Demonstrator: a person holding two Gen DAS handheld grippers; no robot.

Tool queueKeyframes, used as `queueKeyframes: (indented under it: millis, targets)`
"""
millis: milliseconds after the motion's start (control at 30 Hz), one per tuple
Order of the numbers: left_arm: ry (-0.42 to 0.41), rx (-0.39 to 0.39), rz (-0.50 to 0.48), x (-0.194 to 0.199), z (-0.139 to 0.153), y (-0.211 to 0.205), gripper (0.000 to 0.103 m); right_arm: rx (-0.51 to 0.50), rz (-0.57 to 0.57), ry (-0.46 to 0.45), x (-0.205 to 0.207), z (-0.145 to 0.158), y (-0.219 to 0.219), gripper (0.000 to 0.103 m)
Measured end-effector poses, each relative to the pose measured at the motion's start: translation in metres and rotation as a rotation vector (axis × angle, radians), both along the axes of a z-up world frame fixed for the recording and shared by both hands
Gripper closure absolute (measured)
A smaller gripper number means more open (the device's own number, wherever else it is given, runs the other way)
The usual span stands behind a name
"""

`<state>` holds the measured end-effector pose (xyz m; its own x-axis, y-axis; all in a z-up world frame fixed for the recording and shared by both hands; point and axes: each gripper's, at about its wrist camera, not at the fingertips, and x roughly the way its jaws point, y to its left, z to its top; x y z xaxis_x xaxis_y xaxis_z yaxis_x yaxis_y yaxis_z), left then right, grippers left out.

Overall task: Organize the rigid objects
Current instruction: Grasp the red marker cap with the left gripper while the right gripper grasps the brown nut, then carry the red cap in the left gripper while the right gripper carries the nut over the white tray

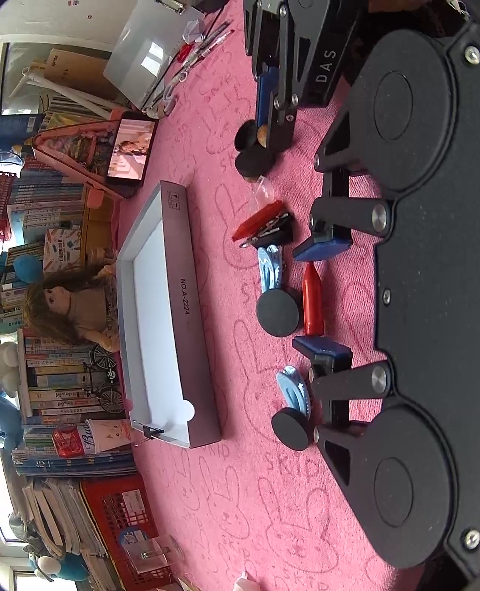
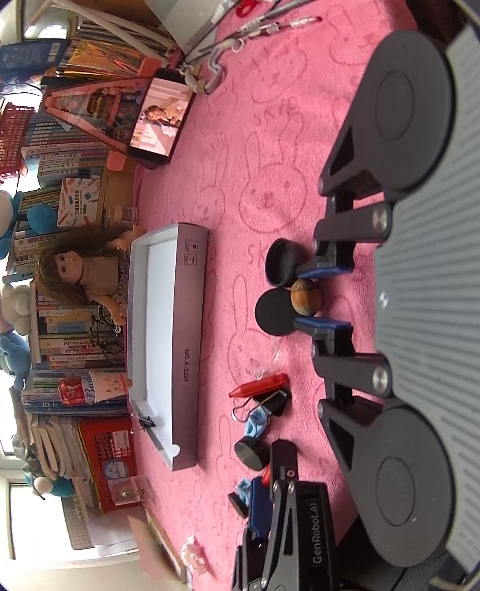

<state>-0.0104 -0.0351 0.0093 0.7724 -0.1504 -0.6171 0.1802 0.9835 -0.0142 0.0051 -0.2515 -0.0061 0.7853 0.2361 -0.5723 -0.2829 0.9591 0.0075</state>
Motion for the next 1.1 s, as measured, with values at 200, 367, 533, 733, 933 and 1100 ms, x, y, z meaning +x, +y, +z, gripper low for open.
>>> queueKeyframes:
  millis: [200, 367, 533, 733, 933, 1100]
  targets:
    - [-0.025, -0.021, -0.006, -0.001, 0.010, 0.002, 0.061, 0.021, 0.021, -0.021, -0.001, 0.006, 0.004, 0.076]
    - [-0.035, -0.037, 0.004, 0.003, 0.018, 0.006, 0.061, 0.039, 0.016, -0.051, 0.002, 0.014, 0.005, 0.076]
    - [-0.055, -0.054, 0.007, 0.009, 0.026, 0.007, 0.061, 0.053, 0.009, -0.071, 0.008, 0.019, 0.008, 0.076]
    - [-0.073, -0.062, 0.021, 0.019, 0.032, 0.010, 0.061, 0.077, -0.006, -0.078, 0.015, 0.022, 0.007, 0.076]
    - [-0.076, -0.074, 0.028, 0.033, 0.034, 0.010, 0.061, 0.090, -0.026, -0.082, 0.025, 0.025, 0.005, 0.076]
    - [-0.079, -0.079, 0.041, 0.045, 0.035, 0.011, 0.061, 0.095, -0.033, -0.083, 0.035, 0.028, 0.006, 0.076]
